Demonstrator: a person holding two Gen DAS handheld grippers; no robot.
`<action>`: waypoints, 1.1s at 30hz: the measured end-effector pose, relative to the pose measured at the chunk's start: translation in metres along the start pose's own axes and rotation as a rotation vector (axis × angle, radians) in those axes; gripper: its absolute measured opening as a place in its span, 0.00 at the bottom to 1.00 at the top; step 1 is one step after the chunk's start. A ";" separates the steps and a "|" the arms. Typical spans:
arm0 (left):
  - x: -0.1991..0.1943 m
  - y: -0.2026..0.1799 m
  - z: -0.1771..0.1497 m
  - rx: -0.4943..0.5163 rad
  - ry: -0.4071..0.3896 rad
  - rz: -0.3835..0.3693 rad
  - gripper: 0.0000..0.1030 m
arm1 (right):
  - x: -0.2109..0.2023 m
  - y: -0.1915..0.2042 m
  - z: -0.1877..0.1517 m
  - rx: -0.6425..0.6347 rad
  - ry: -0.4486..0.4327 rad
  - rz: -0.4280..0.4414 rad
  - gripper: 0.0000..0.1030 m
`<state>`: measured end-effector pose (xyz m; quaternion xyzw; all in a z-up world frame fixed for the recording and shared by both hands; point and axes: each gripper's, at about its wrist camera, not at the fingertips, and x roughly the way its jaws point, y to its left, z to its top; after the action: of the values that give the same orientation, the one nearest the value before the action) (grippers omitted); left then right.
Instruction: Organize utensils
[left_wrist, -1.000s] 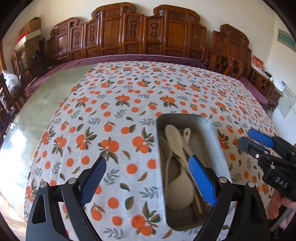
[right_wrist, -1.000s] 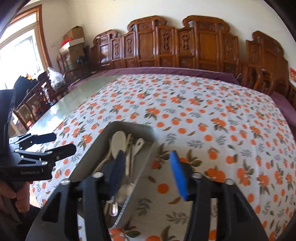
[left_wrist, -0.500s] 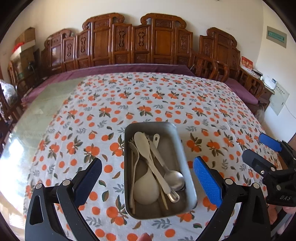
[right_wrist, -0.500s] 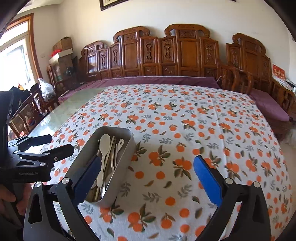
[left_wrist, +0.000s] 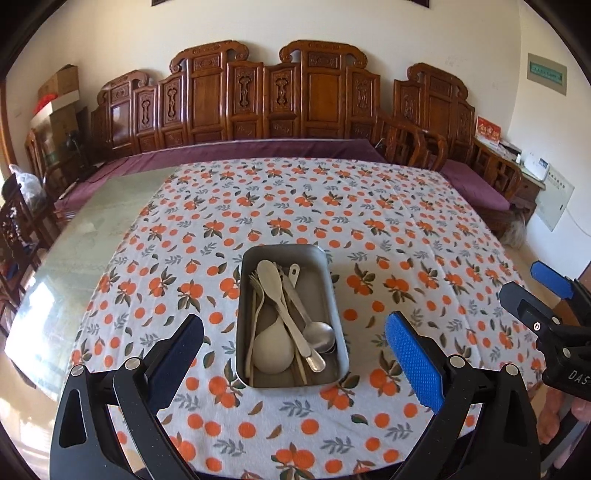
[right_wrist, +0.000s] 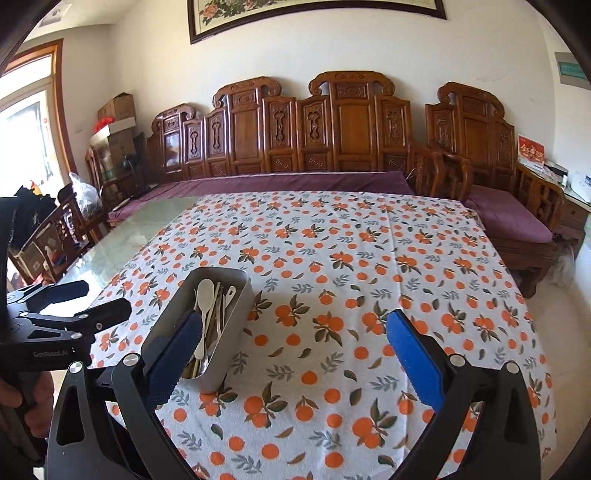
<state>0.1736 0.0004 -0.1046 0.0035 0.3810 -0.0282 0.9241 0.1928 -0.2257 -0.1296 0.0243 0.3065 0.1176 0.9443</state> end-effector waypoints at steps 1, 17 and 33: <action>-0.006 -0.001 0.001 0.002 -0.012 -0.001 0.92 | -0.007 -0.002 0.000 0.003 -0.009 -0.004 0.97; -0.126 -0.025 0.008 0.032 -0.250 0.038 0.92 | -0.119 0.004 0.027 -0.027 -0.227 -0.040 0.97; -0.151 -0.031 0.007 0.033 -0.290 0.020 0.92 | -0.149 0.008 0.030 -0.036 -0.281 -0.043 0.97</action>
<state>0.0695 -0.0228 0.0074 0.0182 0.2430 -0.0255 0.9695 0.0922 -0.2519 -0.0187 0.0171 0.1695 0.0980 0.9805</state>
